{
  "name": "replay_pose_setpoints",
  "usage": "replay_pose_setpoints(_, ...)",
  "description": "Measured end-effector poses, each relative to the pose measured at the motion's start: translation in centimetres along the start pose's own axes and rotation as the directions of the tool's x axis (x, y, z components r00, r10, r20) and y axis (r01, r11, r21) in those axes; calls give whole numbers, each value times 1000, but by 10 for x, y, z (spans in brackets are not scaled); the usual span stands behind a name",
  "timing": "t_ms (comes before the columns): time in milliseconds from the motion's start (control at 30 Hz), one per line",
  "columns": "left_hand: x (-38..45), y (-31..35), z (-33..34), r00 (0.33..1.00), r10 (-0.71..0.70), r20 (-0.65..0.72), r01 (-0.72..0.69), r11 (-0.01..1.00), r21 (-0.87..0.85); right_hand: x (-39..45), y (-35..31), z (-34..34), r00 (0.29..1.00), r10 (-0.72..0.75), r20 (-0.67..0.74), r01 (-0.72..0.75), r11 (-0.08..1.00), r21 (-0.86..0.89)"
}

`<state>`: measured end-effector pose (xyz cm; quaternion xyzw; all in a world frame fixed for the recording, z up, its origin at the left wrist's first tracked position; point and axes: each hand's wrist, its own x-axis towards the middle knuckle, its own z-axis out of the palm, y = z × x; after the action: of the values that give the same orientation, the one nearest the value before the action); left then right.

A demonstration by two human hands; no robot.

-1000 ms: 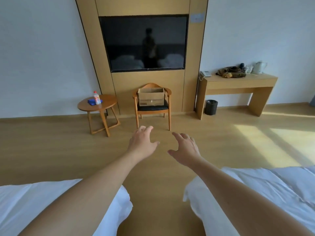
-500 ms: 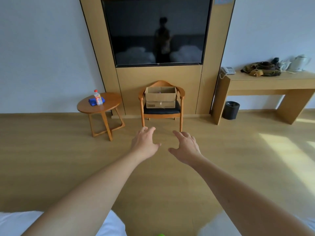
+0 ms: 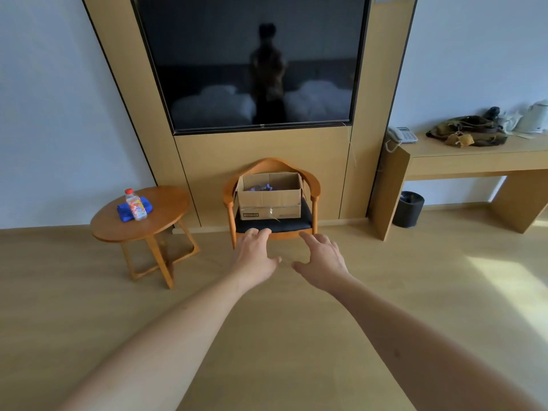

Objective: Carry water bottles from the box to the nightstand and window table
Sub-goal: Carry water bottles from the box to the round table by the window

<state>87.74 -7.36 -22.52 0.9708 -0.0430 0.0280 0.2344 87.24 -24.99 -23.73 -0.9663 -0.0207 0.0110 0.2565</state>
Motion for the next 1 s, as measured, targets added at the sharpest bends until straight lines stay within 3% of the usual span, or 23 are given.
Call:
replay_pose_setpoints(200, 147, -24, 26, 999, -28, -41, 28, 1000, 5, 151, 23, 12, 999, -44, -3, 44, 999, 12)
replay_pose_setpoints(500, 339, -38, 37, 991, -125, -40, 125, 992, -3, 356, 41, -5, 991, -80, 105, 79, 997, 6)
replay_pose_setpoints(1000, 616, -138, 94, 977, -183, 107, 182, 983, 24, 639, 55, 68, 973, 30, 230, -28, 1000, -13)
